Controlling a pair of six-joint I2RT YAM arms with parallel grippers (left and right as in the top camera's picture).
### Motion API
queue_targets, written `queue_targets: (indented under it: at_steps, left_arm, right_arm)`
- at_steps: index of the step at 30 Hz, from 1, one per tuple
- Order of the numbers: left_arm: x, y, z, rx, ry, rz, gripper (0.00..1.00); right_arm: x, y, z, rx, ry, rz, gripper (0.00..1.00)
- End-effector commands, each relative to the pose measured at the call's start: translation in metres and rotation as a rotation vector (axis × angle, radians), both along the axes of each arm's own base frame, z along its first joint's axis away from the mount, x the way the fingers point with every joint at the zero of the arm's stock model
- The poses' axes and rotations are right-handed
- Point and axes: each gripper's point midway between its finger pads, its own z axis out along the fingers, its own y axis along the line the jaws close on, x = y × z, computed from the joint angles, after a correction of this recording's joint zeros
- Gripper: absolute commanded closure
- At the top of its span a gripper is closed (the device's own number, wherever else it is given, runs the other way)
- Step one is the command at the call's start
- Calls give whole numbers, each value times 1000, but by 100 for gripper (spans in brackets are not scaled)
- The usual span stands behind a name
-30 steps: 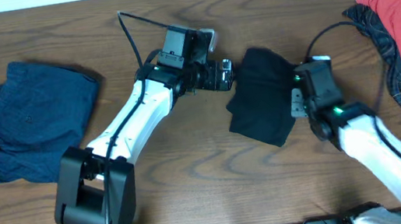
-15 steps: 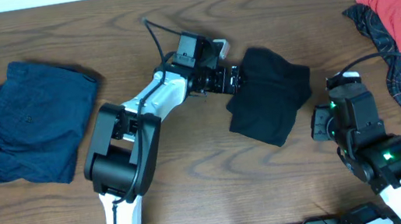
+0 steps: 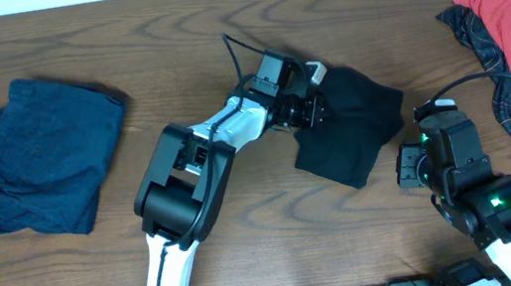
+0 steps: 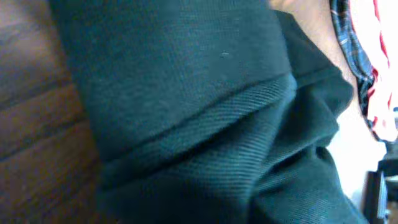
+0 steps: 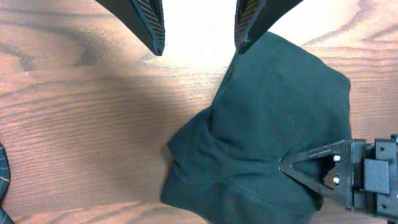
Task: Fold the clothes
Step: 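Carry the black bundle left with the left gripper onto the navy stack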
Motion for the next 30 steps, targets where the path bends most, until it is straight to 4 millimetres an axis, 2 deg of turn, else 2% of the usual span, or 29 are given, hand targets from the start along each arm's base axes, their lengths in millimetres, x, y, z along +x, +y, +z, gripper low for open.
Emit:
queue_targets:
  at_steps: [1, 3, 5, 7, 10, 13, 17, 21, 23, 25, 30]
  left_arm:
    - [11, 10, -4, 21, 33, 58, 90]
    - [25, 30, -1, 93, 19, 137, 94]
    - [43, 63, 6, 206, -25, 249, 94]
    - [62, 101, 25, 312, -88, 370, 94]
    - [84, 158, 74, 396, -185, 538, 94]
    - [94, 207, 125, 405, -257, 670, 94]
    - [95, 272, 187, 380, -329, 827, 94]
    - [89, 342, 233, 381, -393, 999, 94]
    - [84, 376, 245, 389, -405, 1078, 94]
    - [79, 413, 249, 406, -395, 1157, 94]
    - [63, 484, 234, 462, -323, 1302, 94]
  right_arm:
    - [1, 0, 5, 2, -11, 6, 65]
    - [0, 0, 5, 0, -9, 6, 65]
    - [0, 0, 4, 0, -7, 7, 65]
    - [0, -1, 4, 0, -7, 6, 65]
    - [0, -1, 4, 0, -8, 6, 64]
    - [0, -1, 4, -1, -6, 6, 65]
    - [-1, -1, 4, -1, -5, 6, 65]
    - [0, -1, 4, -4, -6, 4, 65]
    - [-1, -1, 4, -4, -5, 4, 66]
    - [-1, -1, 4, -4, -5, 4, 65]
    - [-1, -1, 4, -4, -5, 4, 66]
